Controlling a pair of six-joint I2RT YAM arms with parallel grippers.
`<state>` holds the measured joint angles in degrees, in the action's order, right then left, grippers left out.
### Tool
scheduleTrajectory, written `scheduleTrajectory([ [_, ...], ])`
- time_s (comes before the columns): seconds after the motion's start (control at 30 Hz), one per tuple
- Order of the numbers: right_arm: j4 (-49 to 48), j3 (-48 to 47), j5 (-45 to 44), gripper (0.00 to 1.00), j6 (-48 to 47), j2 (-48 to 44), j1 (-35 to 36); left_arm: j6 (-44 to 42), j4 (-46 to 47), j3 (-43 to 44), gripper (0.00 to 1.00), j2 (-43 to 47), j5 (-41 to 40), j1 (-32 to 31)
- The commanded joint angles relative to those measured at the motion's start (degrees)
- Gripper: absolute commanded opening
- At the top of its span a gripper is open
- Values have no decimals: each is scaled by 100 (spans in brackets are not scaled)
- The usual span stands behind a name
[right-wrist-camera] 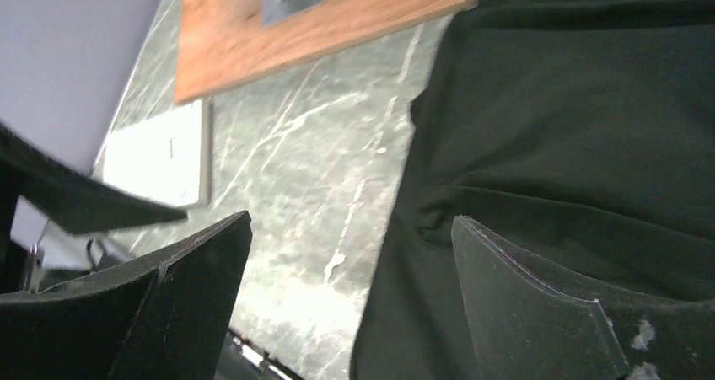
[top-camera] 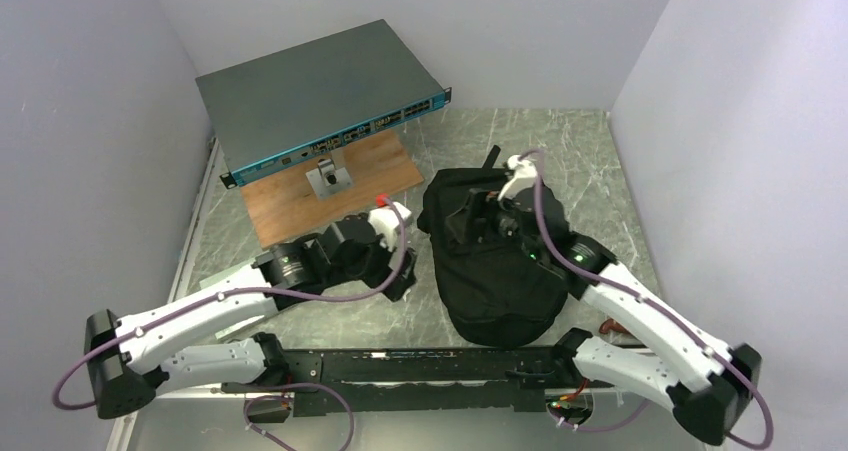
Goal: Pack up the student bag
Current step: Move the book to the center of the board.
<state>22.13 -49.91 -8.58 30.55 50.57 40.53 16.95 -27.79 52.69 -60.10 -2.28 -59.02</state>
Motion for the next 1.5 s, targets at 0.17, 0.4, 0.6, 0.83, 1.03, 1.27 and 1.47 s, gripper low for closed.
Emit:
scheduleTrajectory([
  [0.17, -2801, 368, 1664, 92, 347, 1738, 1053, 2347, -1994, -805, 100, 1384, -2920, 900],
  [0.4, -3069, 175, 1614, 92, 370, 2332, 1445, 2638, -2457, -1086, 100, 3073, -3557, 2140],
  [0.6, -3171, 272, 1712, 92, 398, 2393, 1481, 2836, -2482, -1187, 100, 4070, -4460, 2479],
  [0.83, -3241, 427, 1869, 92, 401, 2274, 1492, 2529, -2406, -840, 100, 3626, -5547, 2802],
  [1.03, -3204, 385, 2063, 92, 355, 2214, 1493, 2038, -1357, -1322, 100, 3196, -3610, 5382],
  [1.27, -3200, 405, 2151, 92, 374, 2152, 1492, 1888, -525, -1778, 100, 2279, -441, 9492],
  [1.47, -3492, 316, 2511, 92, 575, 2504, 1500, 1888, -288, -1829, 100, 1478, -1550, 9940],
])
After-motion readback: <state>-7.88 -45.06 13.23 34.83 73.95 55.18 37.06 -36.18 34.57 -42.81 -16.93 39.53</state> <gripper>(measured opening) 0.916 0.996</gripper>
